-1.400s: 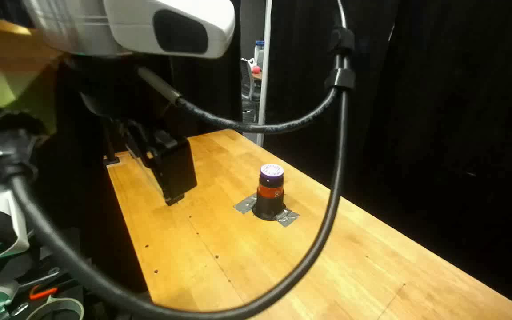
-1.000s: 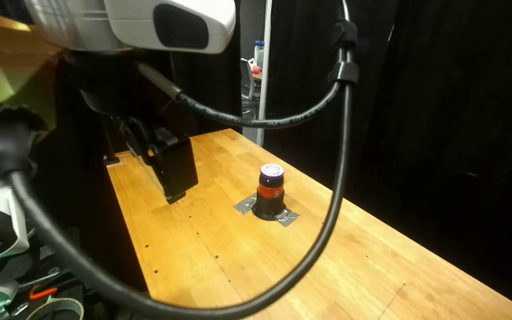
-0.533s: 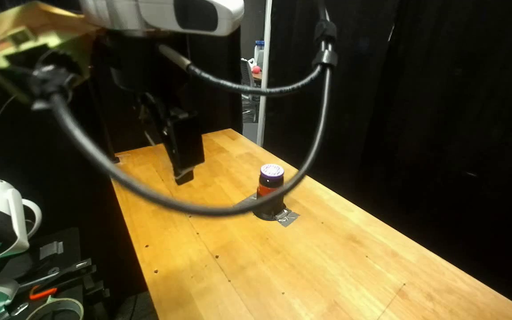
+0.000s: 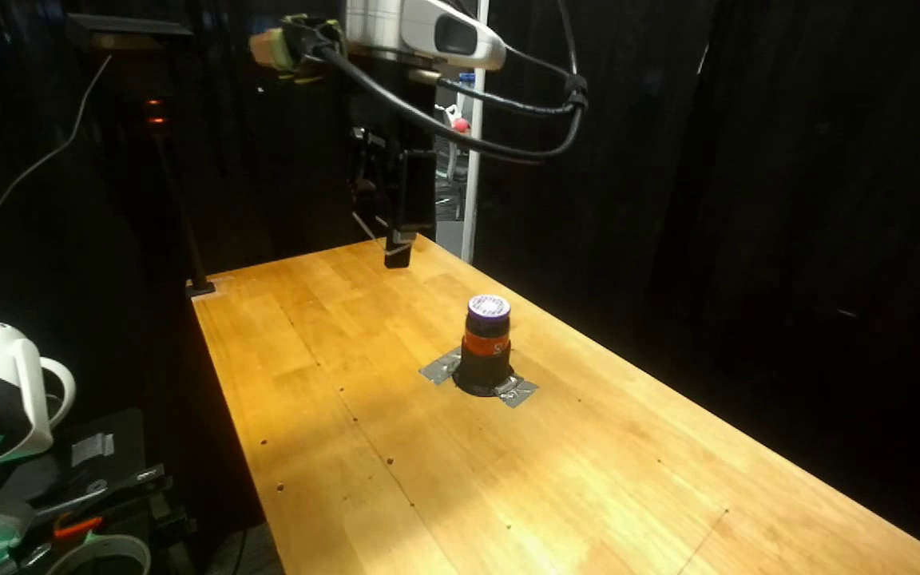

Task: Put the rubber band around the black cup.

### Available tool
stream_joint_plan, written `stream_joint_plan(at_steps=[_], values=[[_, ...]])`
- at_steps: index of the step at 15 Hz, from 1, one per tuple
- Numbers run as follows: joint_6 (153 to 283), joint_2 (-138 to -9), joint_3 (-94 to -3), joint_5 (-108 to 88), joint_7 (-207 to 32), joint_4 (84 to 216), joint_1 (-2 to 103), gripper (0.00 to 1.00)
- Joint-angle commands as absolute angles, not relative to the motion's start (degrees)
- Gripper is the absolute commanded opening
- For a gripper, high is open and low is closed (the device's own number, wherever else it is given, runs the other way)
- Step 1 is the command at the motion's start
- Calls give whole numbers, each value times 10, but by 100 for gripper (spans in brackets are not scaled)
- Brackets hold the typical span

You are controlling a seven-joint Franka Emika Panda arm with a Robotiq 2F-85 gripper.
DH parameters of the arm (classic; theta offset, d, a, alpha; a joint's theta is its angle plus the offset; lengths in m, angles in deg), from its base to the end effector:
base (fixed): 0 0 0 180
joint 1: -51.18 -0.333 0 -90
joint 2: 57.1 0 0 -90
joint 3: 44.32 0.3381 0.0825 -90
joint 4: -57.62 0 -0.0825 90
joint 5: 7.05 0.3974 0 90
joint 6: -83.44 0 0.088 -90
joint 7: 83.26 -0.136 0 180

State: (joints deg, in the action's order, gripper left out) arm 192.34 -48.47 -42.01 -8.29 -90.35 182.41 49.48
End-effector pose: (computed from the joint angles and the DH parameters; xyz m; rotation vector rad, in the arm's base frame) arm 0.4929 0.0328 0.4324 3.0967 -0.0717 -0.1919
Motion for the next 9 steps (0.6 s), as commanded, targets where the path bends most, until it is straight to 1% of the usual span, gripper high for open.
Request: stream_joint_plan(at_steps=[1, 9], values=[[1881, -622, -411, -101, -920, 1681, 491, 100], [1871, -838, -417, -138, -899, 1443, 462, 100]])
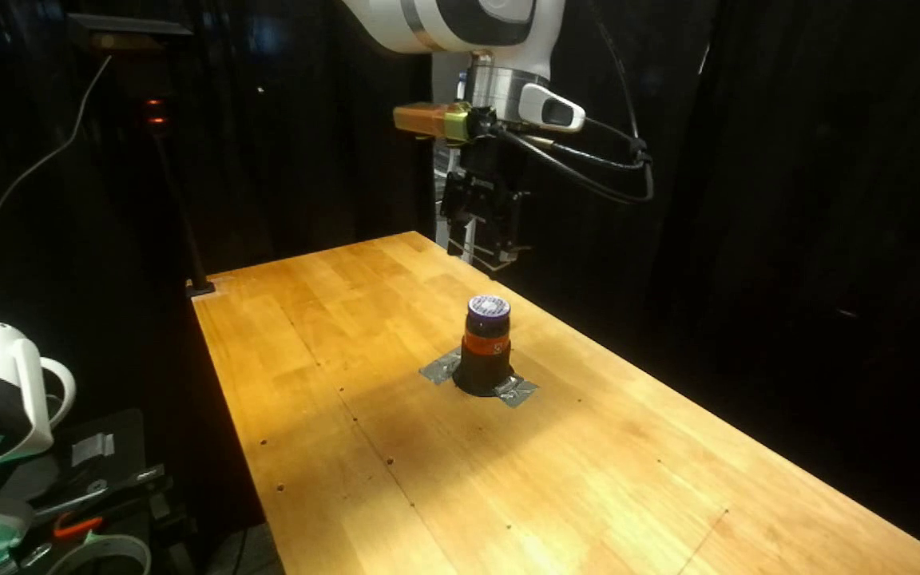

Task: Put the rubber band around the black cup.

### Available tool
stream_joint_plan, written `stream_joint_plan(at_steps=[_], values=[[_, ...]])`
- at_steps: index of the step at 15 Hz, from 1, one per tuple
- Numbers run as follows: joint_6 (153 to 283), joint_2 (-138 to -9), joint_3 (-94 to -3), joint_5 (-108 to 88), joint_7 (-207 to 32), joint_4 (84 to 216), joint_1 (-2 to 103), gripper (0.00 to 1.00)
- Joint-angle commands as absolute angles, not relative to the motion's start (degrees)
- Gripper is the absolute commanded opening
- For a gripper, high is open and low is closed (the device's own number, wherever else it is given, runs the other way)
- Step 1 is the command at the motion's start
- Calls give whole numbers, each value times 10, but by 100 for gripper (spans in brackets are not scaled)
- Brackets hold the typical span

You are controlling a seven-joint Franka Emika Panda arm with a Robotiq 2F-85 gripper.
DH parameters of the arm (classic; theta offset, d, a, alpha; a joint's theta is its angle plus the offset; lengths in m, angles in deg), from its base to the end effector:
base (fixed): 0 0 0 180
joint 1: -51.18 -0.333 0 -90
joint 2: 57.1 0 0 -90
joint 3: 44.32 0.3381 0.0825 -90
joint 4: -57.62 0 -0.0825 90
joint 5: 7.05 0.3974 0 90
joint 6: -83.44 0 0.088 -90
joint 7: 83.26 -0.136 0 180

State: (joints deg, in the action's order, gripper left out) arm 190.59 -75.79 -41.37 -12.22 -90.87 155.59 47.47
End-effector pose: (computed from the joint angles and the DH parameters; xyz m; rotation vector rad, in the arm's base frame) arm 0.6402 0.0629 0.3741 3.0452 0.0241 -0.2376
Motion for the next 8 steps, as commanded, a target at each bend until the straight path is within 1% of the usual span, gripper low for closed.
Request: stream_joint_plan(at_steps=[1, 8], values=[[1872, -862, -416, -135, -896, 1415, 458, 100], [1862, -1026, -418, -118, -890, 1227, 442, 100]])
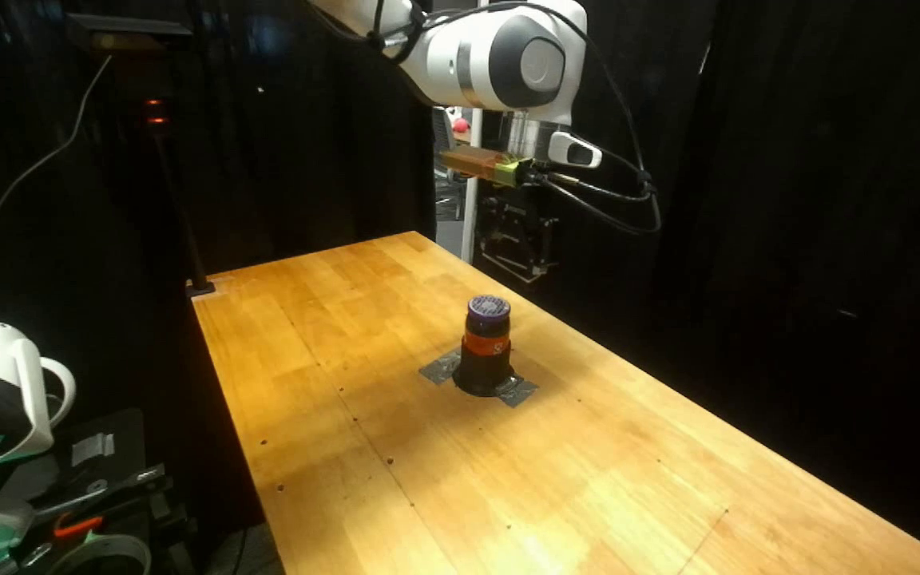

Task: Put the rubber band around the black cup.

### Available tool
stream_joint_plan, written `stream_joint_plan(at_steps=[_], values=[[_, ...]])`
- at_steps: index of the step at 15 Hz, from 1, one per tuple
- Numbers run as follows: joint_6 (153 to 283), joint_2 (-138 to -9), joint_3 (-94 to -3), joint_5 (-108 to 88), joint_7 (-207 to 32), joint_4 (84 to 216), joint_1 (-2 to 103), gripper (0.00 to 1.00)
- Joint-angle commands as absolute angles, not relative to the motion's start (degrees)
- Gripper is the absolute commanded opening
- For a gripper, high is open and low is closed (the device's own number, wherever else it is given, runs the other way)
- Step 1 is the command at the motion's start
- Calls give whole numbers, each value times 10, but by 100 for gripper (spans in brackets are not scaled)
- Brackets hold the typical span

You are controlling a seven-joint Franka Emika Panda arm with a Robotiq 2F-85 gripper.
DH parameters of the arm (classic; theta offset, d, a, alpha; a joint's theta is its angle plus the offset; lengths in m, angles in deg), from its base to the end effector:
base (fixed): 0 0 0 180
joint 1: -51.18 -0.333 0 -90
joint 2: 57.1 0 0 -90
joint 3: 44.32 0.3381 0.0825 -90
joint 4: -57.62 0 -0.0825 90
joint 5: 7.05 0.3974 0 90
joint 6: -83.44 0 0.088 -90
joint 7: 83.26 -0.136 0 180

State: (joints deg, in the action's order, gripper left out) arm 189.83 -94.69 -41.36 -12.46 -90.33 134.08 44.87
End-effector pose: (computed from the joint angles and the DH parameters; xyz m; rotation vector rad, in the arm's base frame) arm 0.7305 0.1016 0.3181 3.0595 0.0956 -0.1891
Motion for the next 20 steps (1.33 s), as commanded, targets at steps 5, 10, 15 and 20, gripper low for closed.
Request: stream_joint_plan(at_steps=[5, 10, 15, 20], values=[[1812, -1122, -417, -109, -885, 1109, 441, 100], [1717, -1180, -417, -100, -871, 1026, 448, 100], [1678, -1197, -402, -74, -864, 1003, 458, 100], [1682, -1183, -400, -50, -875, 1025, 466, 100]])
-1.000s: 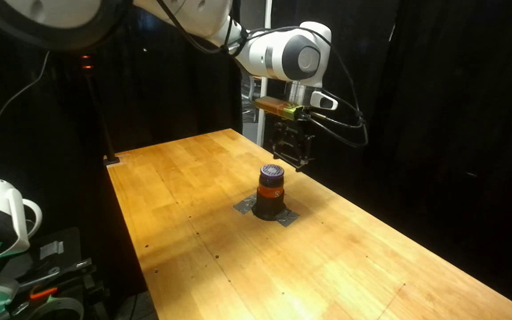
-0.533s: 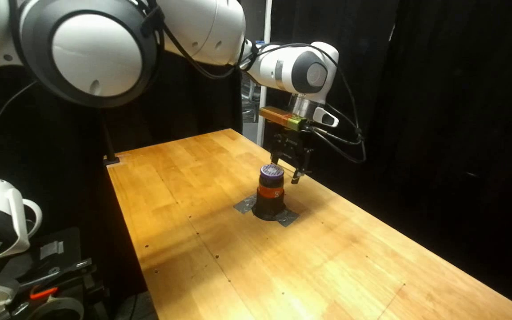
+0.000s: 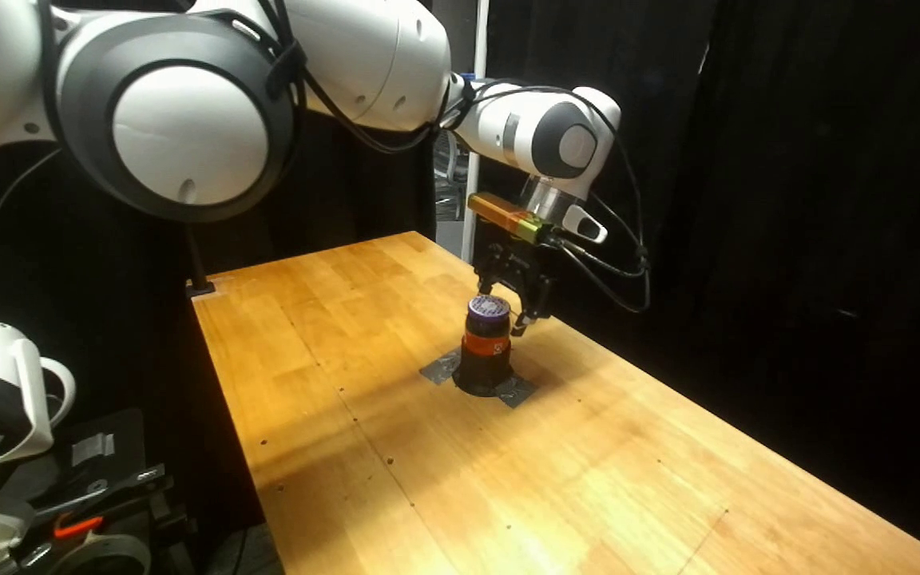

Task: Put the rubber band around the black cup.

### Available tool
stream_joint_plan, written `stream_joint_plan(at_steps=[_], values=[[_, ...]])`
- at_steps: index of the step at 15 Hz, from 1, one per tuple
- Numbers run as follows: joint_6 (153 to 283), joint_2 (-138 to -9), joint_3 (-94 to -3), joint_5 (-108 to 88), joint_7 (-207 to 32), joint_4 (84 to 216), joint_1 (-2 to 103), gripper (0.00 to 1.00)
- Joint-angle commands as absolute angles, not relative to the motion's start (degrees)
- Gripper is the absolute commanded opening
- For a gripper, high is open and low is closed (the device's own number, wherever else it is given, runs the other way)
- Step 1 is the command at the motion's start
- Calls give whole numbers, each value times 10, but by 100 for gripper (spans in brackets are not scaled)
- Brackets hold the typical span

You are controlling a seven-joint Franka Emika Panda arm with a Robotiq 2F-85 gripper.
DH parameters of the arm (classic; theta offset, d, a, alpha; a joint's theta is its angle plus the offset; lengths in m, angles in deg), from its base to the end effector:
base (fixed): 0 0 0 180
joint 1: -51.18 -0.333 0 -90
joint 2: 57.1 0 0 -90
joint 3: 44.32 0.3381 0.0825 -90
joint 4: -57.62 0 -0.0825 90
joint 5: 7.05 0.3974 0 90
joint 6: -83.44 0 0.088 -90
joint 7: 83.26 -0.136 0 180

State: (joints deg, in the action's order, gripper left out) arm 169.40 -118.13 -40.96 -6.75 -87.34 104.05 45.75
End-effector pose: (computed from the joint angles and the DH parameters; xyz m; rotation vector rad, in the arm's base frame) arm 0.7651 0.1010 0.2260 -3.0653 -0.0937 0.5868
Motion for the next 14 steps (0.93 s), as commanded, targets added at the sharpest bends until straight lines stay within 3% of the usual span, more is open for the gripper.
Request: stream_joint_plan(at_steps=[1, 14], values=[[1686, -1178, -401, -47, -879, 1031, 467, 100], [1722, -1107, -399, -38, -882, 1168, 471, 100]])
